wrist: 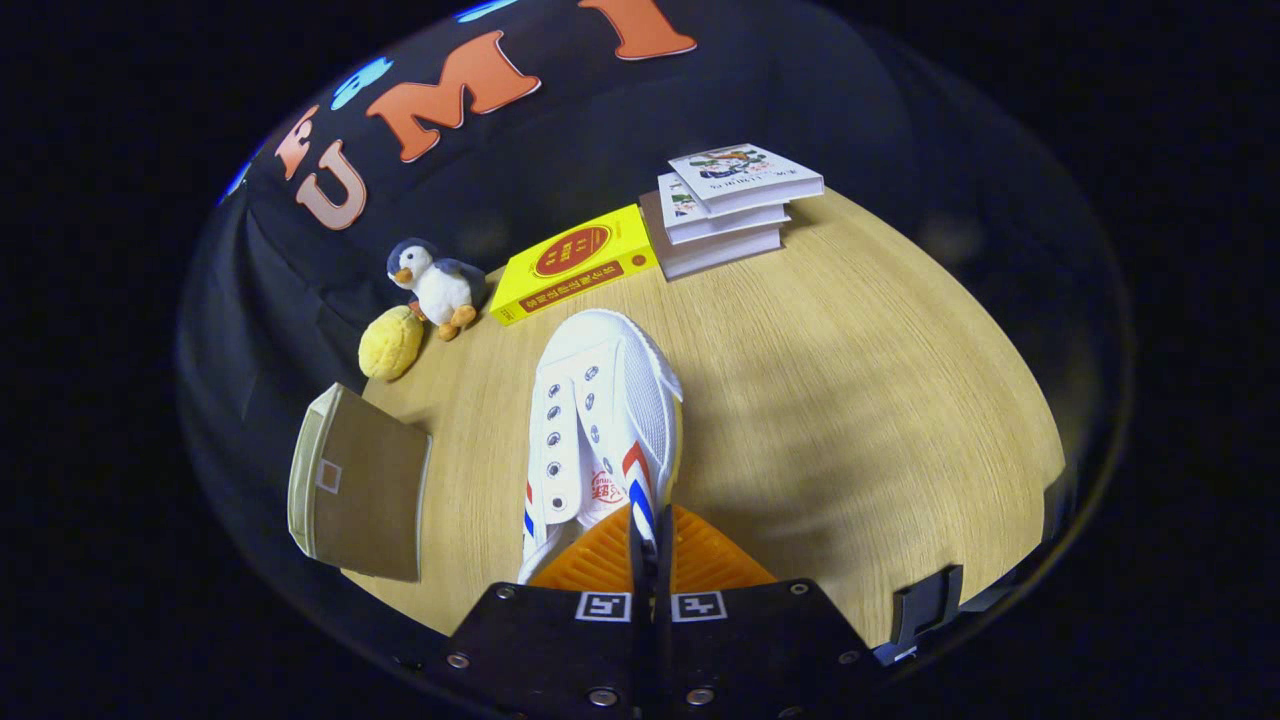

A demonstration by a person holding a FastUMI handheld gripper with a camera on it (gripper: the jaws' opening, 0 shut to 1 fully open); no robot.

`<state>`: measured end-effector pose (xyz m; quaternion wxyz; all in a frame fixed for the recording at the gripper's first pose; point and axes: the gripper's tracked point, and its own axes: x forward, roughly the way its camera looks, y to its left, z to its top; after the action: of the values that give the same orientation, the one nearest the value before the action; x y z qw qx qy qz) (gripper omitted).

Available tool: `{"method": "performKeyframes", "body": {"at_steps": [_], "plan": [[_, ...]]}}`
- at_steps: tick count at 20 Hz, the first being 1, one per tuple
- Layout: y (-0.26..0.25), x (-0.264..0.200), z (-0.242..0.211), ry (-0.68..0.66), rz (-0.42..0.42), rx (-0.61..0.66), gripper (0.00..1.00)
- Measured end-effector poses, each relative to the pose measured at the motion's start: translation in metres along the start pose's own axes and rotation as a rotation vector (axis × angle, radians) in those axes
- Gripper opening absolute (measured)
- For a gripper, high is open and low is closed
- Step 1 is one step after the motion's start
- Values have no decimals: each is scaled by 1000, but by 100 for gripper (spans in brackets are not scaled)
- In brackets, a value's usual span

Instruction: Open the storage box then place both shoes into the box .Put the left shoe in first, then the right shoe, with the right side of both shoes facing outward in a uniform manner.

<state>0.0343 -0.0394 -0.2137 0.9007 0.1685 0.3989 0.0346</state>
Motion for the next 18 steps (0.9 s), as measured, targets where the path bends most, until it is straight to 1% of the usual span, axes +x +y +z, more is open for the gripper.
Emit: {"method": "performKeyframes", "body": {"at_steps": [2,6,12,15,18], "plan": [[33,-12,4,-16,21,13,0],[104,-28,7,-44,51,-2,0],[225,-43,6,-63,121,7,0],[285,-42,-5,-48,163,11,0],[330,-36,-20,-33,162,1,0]]}}
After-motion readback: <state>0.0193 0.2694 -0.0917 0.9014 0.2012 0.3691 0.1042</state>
